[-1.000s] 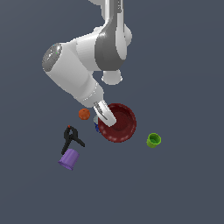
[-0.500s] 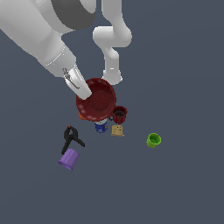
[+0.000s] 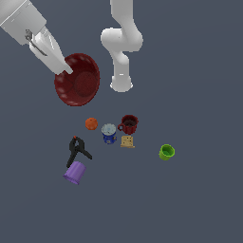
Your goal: Pick up a designated object from a clutter of objects.
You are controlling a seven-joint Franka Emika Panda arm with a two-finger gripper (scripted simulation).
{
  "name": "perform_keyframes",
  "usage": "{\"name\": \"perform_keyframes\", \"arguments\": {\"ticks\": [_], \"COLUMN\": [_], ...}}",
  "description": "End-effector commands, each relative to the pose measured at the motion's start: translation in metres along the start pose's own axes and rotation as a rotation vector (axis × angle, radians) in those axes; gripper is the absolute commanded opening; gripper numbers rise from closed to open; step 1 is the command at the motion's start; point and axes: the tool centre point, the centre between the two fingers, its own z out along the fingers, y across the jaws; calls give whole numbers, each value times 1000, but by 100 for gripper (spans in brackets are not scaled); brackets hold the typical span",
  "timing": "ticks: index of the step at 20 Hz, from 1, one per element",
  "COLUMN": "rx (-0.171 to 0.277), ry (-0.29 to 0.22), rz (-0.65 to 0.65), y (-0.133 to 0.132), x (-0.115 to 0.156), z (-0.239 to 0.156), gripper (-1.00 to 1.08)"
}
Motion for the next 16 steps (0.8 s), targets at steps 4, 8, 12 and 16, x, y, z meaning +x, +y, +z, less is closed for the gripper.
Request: {"name": "perform_keyframes", "arguments": {"ticks": [4,8,12,16], "rx": [0,0,0,0], "ry": [1,1,1,1], "rz": [-2,-4,-5,-5], "y": [23,32,37,39], "x": [3,5,7,7], "z": [-40,-58,-67,-71], "gripper": [-100,-100,-100,-100]}}
